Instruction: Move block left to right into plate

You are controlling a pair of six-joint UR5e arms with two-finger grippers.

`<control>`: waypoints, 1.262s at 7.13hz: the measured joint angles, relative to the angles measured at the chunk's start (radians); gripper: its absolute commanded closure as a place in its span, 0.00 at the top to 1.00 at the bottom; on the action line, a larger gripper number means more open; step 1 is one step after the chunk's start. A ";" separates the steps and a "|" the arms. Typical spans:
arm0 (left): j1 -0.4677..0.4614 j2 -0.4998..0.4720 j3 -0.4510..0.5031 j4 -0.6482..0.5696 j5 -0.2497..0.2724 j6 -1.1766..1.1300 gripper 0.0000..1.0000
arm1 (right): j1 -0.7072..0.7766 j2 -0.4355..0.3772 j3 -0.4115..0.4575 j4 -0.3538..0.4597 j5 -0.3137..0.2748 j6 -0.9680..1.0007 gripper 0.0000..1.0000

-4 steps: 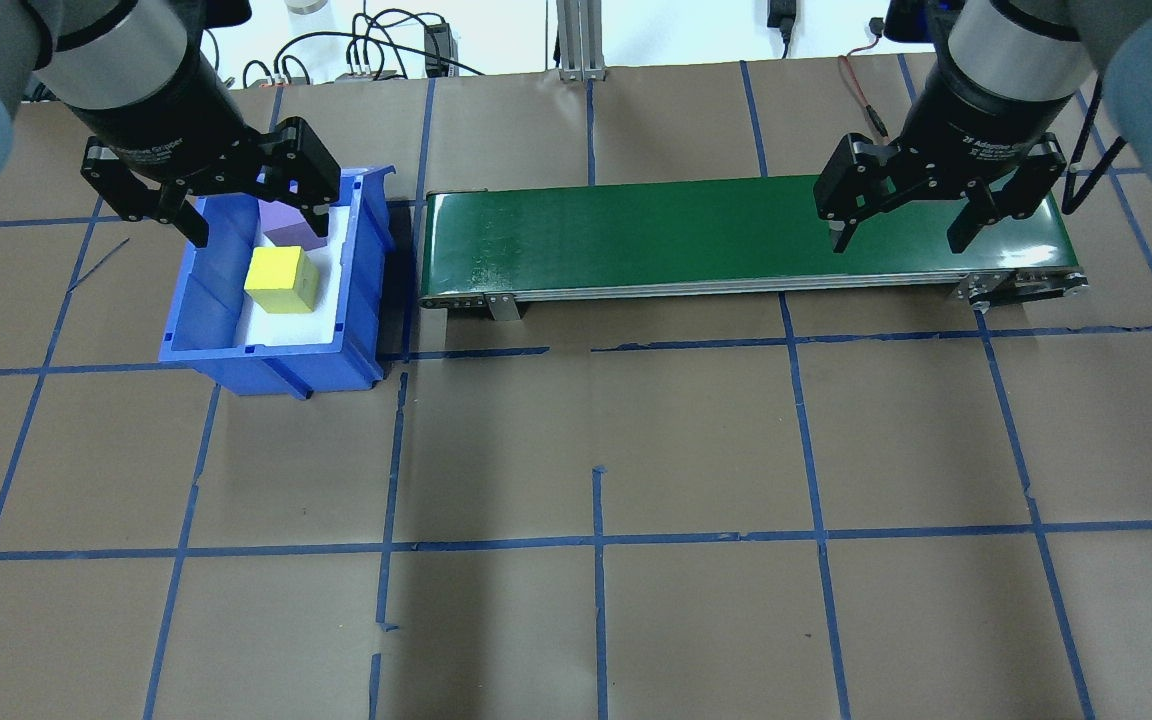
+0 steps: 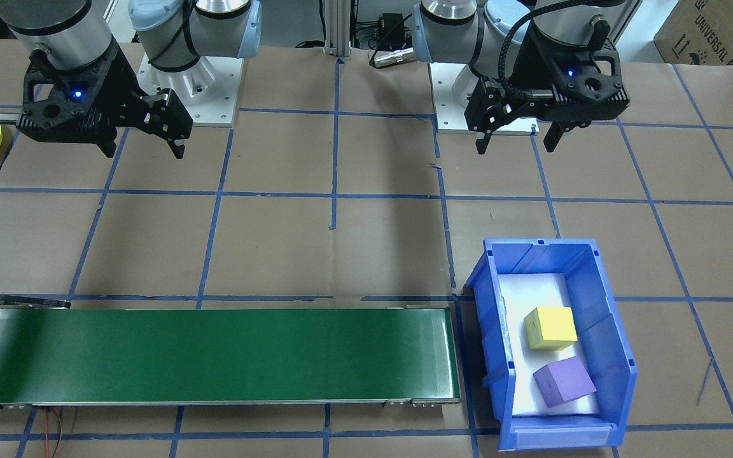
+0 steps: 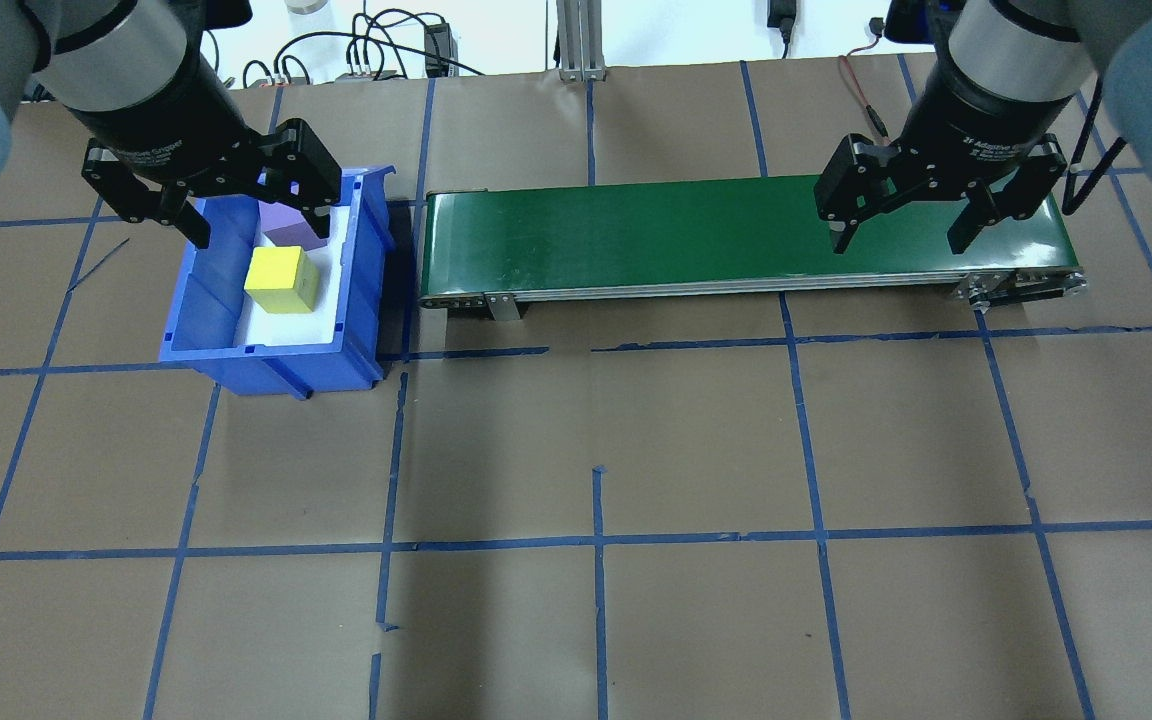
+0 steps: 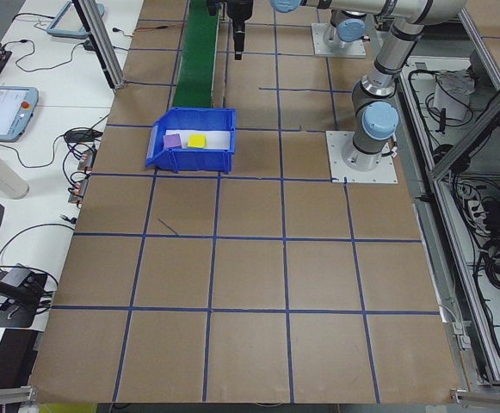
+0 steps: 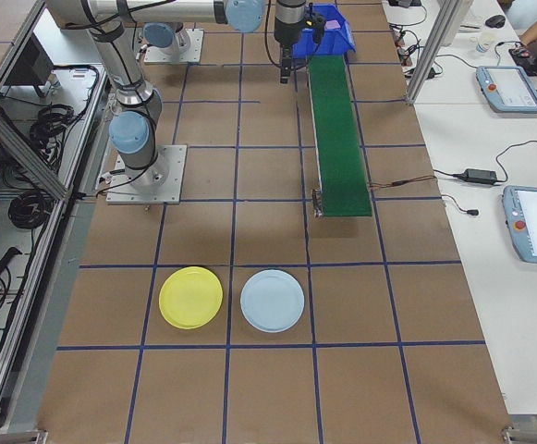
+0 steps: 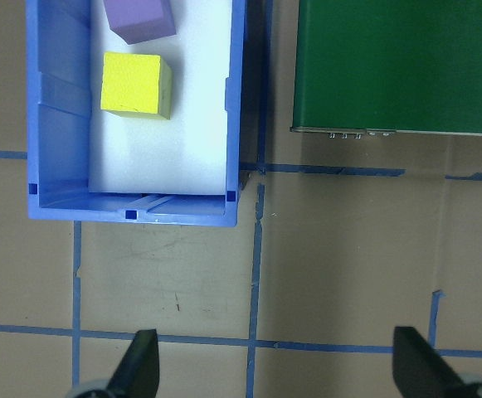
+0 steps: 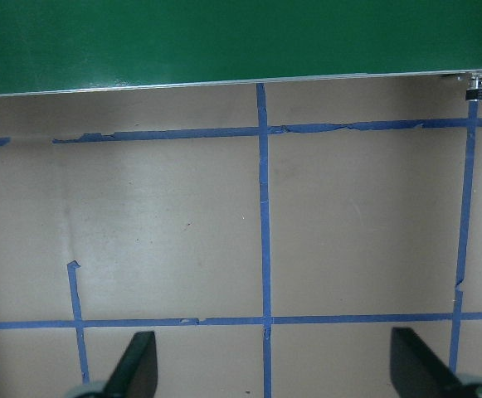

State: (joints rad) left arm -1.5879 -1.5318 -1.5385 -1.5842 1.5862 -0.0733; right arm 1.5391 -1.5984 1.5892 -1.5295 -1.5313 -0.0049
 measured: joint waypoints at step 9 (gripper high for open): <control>0.210 -0.482 0.048 0.515 -0.011 0.186 1.00 | -0.004 0.000 -0.001 0.000 -0.001 -0.011 1.00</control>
State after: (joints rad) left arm -1.3782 -2.0139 -1.4909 -1.0689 1.5752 0.1127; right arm 1.5351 -1.5983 1.5880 -1.5294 -1.5324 -0.0156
